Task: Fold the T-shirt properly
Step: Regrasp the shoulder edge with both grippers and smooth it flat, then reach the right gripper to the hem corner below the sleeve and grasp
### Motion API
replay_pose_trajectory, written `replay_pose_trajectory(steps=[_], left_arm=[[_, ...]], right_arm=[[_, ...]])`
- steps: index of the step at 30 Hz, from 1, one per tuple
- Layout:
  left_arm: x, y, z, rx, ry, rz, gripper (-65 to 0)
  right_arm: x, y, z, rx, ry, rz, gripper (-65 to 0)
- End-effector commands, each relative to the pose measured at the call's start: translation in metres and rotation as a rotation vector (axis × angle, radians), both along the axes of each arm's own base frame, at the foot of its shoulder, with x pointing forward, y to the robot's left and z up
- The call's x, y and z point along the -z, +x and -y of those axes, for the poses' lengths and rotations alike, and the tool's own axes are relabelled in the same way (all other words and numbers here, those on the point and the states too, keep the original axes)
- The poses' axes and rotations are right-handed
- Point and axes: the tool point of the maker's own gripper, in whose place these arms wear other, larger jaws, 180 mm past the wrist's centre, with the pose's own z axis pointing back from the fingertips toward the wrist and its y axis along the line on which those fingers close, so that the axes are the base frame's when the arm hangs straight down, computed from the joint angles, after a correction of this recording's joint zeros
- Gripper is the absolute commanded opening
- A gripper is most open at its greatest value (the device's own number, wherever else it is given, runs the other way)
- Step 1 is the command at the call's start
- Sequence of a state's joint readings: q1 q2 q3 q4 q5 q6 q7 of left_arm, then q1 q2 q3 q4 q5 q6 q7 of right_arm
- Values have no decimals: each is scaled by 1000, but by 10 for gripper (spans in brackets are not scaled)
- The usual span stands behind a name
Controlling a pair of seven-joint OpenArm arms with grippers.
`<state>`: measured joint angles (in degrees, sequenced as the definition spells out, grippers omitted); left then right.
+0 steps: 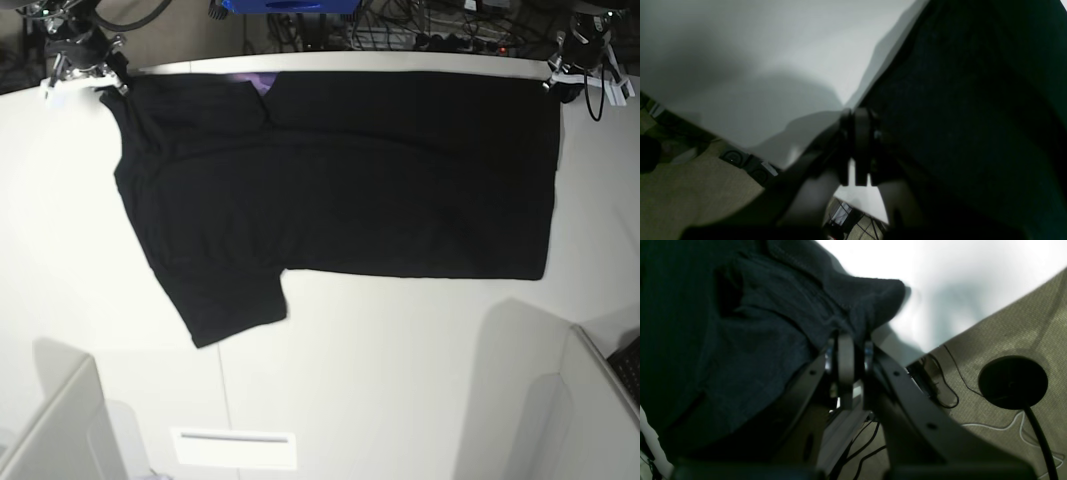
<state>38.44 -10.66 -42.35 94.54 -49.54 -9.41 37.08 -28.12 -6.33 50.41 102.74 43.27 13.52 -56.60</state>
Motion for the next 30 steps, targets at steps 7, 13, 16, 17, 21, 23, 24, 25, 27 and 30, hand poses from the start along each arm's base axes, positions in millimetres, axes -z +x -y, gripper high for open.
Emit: replay_pose_trajectory(steps=[7, 13, 16, 17, 21, 23, 24, 25, 27, 30], left_arm=[[-16, -3, -21, -25, 57, 24, -650], [-30, -8, -45, -80, 106, 47, -263], [-35, -7, -49, -91, 116, 60, -150], [-39, -2, -48, -86, 121, 75, -130], [-54, 13, -45, -57, 146, 120, -117], [-64, 16, -50, -64, 166, 142, -117], [-71, 18, -53, -67, 182, 160, -117], [-79, 23, -55, -73, 195, 184, -117], [-91, 29, -58, -75, 219, 216, -117], [-101, 35, -57, -61, 237, 239, -117]], right_arm=[[-7, 2, 7, 6, -23, 24, -650], [-9, -5, 17, 52, -37, 27, -348], [-13, -9, 28, 84, -60, 32, -354], [-17, -6, 30, 88, -71, 44, -354], [-43, 11, 46, 103, -145, 116, -354], [-59, 35, 53, 89, -178, 180, -353], [-66, 47, 56, 79, -190, 208, -353], [-74, 59, 60, 75, -198, 239, -353], [-87, 82, 64, 77, -208, 299, -353], [-106, 125, 53, 34, -189, 385, -353]])
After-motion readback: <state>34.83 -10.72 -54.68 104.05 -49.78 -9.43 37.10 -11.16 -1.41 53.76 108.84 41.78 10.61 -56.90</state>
